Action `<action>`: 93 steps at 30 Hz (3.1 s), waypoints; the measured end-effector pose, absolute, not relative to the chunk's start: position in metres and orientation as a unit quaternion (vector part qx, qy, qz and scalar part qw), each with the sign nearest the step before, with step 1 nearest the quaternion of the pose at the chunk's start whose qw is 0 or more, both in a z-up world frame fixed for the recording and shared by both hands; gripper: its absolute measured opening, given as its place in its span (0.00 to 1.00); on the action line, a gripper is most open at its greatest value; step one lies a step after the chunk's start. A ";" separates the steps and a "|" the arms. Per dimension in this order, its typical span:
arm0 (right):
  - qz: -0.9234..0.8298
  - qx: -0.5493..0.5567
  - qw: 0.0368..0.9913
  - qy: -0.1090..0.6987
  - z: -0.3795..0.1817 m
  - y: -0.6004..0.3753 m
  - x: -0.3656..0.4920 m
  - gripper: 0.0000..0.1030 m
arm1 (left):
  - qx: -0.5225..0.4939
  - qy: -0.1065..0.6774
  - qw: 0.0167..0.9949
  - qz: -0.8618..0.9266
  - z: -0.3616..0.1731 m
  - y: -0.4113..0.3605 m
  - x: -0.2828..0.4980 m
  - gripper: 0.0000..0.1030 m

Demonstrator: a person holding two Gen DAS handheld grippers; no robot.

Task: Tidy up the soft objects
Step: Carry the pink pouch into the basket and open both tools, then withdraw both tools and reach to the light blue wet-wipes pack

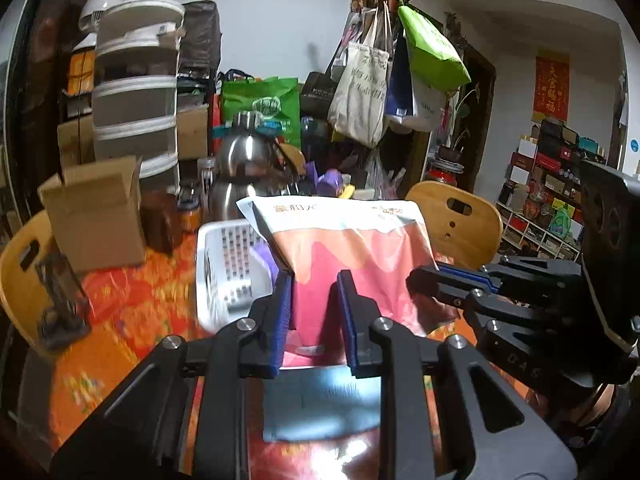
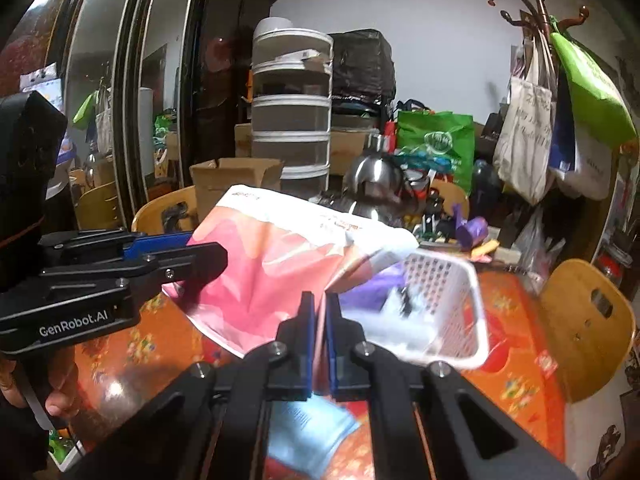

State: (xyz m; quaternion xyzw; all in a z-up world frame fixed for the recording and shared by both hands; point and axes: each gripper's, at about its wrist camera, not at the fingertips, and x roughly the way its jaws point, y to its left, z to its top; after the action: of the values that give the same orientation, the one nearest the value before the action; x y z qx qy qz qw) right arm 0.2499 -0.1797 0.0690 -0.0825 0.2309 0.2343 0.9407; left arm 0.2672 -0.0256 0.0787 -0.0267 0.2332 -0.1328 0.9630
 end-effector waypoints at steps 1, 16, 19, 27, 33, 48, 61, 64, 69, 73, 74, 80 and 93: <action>0.233 -0.083 0.941 0.229 0.073 -0.181 0.254 0.04 | -0.028 0.233 0.963 -0.135 0.088 -0.027 0.277 0.20; 0.226 -0.054 0.931 0.281 0.087 -0.196 0.365 0.04 | -0.043 0.298 0.946 -0.124 0.096 -0.033 0.419 0.20; 0.226 -0.062 0.928 0.288 0.073 -0.193 0.377 0.04 | -0.047 0.310 0.942 -0.116 0.078 -0.031 0.434 0.20; 0.217 -0.081 0.929 0.290 0.040 -0.183 0.393 0.08 | -0.057 0.332 0.938 -0.084 0.036 -0.020 0.454 0.33; 0.154 -0.084 0.936 0.306 0.024 -0.200 0.400 0.67 | -0.051 0.314 0.946 -0.060 0.024 -0.007 0.450 0.85; 0.152 -0.059 0.935 0.314 0.017 -0.218 0.381 0.73 | -0.050 0.327 0.941 -0.071 0.013 -0.006 0.429 0.90; 0.167 -0.026 0.932 0.320 0.016 -0.236 0.322 0.74 | -0.046 0.320 0.944 -0.070 0.007 0.000 0.345 0.90; 0.171 -0.010 0.927 0.335 -0.005 -0.250 0.289 0.83 | -0.056 0.338 0.937 -0.070 -0.012 0.010 0.314 0.91; 0.168 0.026 0.903 0.396 -0.055 -0.258 0.254 0.83 | -0.075 0.379 0.919 -0.082 -0.057 0.020 0.286 0.91; 0.180 0.025 0.897 0.404 -0.075 -0.248 0.234 0.83 | -0.068 0.397 0.911 -0.088 -0.089 0.018 0.275 0.91; 0.184 0.016 0.895 0.405 -0.080 -0.241 0.229 0.83 | -0.059 0.401 0.910 -0.090 -0.096 0.017 0.273 0.91; 0.202 -0.005 0.883 0.424 -0.096 -0.216 0.228 0.66 | -0.030 0.414 0.903 -0.115 -0.119 0.011 0.275 0.91; 0.230 -0.056 0.869 0.434 -0.110 -0.185 0.241 0.59 | 0.002 0.435 0.883 -0.175 -0.134 -0.009 0.301 0.74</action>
State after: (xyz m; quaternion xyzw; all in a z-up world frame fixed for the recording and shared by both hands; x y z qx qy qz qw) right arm 0.2410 -0.1854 -0.1105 -0.0555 0.4344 0.2296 0.8692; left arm 0.3013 -0.0085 -0.1343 0.0019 0.4354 -0.1751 0.8831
